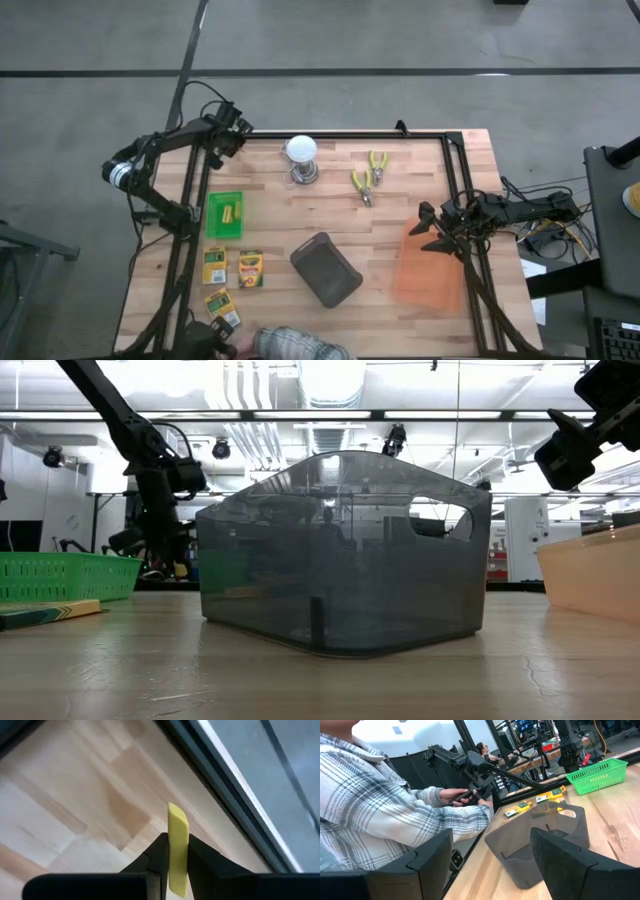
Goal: Pick & Place School Supplies
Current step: Put the yellow eraser into the green bin
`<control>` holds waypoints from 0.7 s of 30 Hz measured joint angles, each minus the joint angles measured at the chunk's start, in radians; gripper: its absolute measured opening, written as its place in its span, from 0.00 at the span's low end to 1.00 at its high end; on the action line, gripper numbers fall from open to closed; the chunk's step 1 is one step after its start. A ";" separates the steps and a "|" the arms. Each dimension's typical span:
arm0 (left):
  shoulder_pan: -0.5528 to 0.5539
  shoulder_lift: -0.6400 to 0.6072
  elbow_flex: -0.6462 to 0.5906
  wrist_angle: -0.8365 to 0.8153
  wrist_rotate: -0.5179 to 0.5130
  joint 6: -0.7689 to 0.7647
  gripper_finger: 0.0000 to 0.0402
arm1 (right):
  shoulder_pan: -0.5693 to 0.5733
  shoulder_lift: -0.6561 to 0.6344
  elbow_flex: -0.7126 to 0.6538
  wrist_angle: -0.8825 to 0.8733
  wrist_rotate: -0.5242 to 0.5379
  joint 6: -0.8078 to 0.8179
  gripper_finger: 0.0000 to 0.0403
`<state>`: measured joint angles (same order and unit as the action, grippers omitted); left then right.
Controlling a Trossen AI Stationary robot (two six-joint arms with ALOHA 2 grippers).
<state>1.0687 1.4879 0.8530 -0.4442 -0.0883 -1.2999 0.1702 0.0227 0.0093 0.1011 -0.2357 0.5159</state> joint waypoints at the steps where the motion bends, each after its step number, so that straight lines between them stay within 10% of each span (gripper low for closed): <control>1: 0.000 0.000 0.007 -0.008 0.006 0.028 0.14 | 0.000 0.000 0.000 0.000 0.000 0.000 0.65; 21: -0.041 -0.001 0.268 -0.586 0.110 0.466 0.14 | 0.000 0.000 0.000 0.000 0.000 0.000 0.65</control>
<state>1.0274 1.4868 1.1214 -1.0306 0.0219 -0.8334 0.1701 0.0230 0.0093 0.1010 -0.2357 0.5159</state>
